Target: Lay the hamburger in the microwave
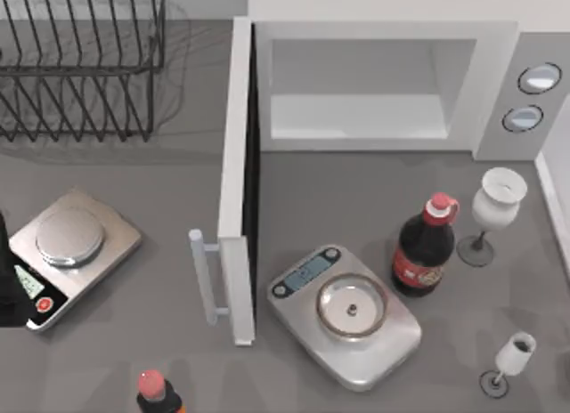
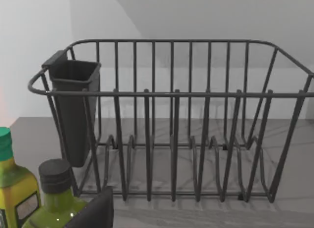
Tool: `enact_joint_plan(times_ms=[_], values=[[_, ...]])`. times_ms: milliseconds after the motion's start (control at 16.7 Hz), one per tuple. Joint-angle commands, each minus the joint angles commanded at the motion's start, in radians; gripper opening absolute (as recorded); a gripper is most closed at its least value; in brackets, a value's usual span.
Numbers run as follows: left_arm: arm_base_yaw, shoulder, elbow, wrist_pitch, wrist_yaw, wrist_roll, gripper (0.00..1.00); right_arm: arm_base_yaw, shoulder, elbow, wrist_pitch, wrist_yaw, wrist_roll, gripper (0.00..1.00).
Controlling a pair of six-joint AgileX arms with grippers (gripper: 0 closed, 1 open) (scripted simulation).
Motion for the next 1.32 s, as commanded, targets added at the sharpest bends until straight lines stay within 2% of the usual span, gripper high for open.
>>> enact_joint_plan(times_ms=[420, 780, 1320], values=[[0.0, 0.0, 0.0, 0.0, 0.0, 0.0, 1.0, 0.008, 0.143, -0.148, 0.288, 0.0, 0.012, 1.0], [0.0, 0.0, 0.0, 0.0, 0.0, 0.0, 1.0, 0.029, 0.161, -0.166, 0.327, -0.003, 0.03, 1.0], [0.0, 0.0, 0.0, 0.0, 0.0, 0.0, 1.0, 0.029, 0.161, -0.166, 0.327, -0.003, 0.03, 0.32]])
